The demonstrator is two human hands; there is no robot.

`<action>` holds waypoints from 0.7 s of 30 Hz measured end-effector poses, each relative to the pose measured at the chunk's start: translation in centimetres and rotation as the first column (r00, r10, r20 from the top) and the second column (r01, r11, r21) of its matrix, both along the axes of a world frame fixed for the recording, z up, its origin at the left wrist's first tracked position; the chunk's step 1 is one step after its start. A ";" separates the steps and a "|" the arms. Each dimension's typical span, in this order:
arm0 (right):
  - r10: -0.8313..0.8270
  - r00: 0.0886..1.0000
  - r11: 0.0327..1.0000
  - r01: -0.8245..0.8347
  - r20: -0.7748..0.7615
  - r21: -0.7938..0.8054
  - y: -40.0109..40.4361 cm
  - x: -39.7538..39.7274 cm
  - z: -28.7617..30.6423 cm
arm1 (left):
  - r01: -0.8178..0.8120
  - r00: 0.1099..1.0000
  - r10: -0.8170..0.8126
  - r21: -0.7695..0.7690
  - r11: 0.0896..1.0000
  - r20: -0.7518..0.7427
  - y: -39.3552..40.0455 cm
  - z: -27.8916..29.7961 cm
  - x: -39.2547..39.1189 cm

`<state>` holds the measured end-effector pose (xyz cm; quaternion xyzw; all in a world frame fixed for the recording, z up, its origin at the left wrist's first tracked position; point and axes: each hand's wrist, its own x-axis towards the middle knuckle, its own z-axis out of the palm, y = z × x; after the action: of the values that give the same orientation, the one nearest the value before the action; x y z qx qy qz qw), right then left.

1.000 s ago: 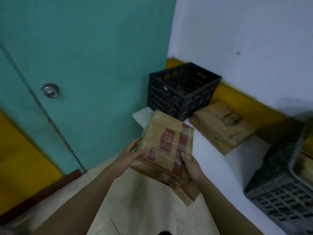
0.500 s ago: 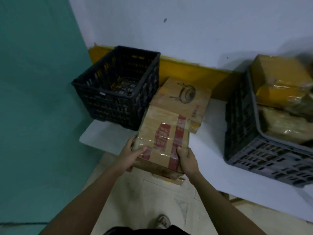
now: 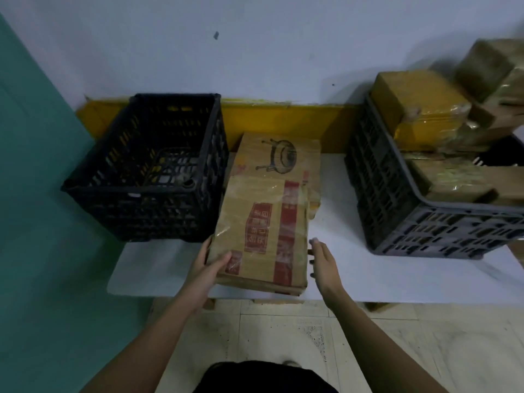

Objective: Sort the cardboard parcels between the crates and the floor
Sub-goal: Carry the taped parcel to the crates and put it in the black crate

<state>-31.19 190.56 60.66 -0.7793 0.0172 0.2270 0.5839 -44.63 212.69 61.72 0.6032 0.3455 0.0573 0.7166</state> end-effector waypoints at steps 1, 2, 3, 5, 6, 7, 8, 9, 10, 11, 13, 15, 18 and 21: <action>-0.038 0.999 0.999 0.038 -0.036 -0.006 -0.1 0.2 0.2 | 0.000 1.000 0.001 -0.058 0.998 0.017 0.5 0.1 0.1; -0.054 0.994 0.998 0.055 -0.093 0.008 -0.2 0.4 0.5 | 0.003 0.999 0.002 -0.127 0.992 0.036 0.8 0.3 0.3; -0.034 0.987 0.997 0.044 -0.156 0.058 -0.2 0.5 0.9 | 0.008 0.998 0.004 -0.201 0.980 0.057 1.0 0.6 0.4; 0.081 0.966 0.965 -0.014 -0.246 0.262 0.0 0.5 2.1 | 0.038 0.995 -0.007 -0.309 0.950 0.101 1.4 0.9 0.9; 0.112 0.951 0.938 -0.005 -0.289 0.346 0.3 0.6 2.6 | 0.053 0.993 -0.015 -0.333 0.941 0.117 1.6 1.2 1.1; 0.116 0.942 0.917 0.020 -0.316 0.397 0.5 0.7 3.1 | 0.067 0.991 -0.024 -0.345 0.936 0.130 1.9 1.6 1.4; 0.103 0.943 0.906 0.043 -0.318 0.422 0.7 0.9 3.5 | 0.077 0.991 -0.034 -0.343 0.936 0.131 2.4 1.7 1.7; 0.091 0.948 0.896 0.055 -0.304 0.441 0.9 1.0 3.9 | 0.089 0.990 -0.047 -0.333 0.939 0.131 2.8 2.2 1.9; 0.067 0.958 0.891 0.068 -0.280 0.448 1.1 1.2 4.2 | 0.102 0.990 -0.065 -0.305 0.947 0.128 3.2 2.8 2.2; 0.041 0.965 0.886 0.085 -0.260 0.457 1.2 1.3 4.7 | 0.119 0.988 -0.088 -0.255 0.960 0.128 3.5 3.3 2.5; -0.012 0.977 0.880 0.112 -0.214 0.462 1.4 1.6 5.7 | 0.135 0.984 -0.128 -0.052 0.989 0.121 3.9 4.9 3.2; -0.079 0.987 0.892 0.131 -0.137 0.432 1.5 2.0 7.1 | 0.124 0.985 -0.146 0.219 0.968 0.087 4.0 6.8 4.2; -0.140 0.990 0.928 0.125 0.019 0.351 2.1 2.5 8.9 | 0.147 0.951 -0.244 0.418 0.896 0.188 3.9 10.1 5.9; -0.166 0.973 0.948 0.114 0.158 0.296 3.5 2.7 10.4 | 0.212 0.884 -0.388 0.515 0.831 0.262 2.6 13.2 7.6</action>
<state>-28.53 194.10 71.08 -0.7012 -0.0134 0.1132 0.7038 -37.07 215.28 74.90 0.7858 0.0850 0.1326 0.5980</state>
